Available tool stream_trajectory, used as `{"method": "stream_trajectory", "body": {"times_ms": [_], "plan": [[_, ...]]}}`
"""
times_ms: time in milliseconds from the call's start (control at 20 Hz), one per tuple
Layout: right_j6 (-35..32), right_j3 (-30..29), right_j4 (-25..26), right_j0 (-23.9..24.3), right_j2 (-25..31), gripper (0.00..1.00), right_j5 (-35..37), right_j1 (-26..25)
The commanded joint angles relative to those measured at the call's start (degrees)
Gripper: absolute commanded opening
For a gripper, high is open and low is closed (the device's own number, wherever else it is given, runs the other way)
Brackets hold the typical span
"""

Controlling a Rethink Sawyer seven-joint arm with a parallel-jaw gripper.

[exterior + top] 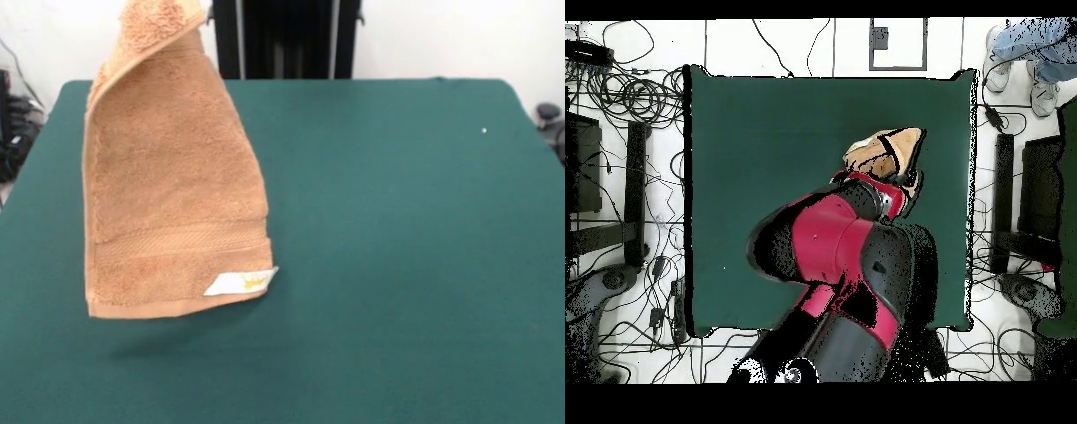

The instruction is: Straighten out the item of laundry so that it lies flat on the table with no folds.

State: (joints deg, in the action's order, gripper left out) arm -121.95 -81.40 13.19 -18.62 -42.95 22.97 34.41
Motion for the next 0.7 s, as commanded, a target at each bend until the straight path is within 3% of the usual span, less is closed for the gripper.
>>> {"method": "stream_trajectory", "body": {"times_ms": [50, 700], "plan": [[2.63, -5.61, 1.59, 0.65, 10.54, 0.0, 6.23, 0.32], [0.83, -12.21, -2.02, 6.63, 20.98, 0.0, 6.67, 4.56]]}}
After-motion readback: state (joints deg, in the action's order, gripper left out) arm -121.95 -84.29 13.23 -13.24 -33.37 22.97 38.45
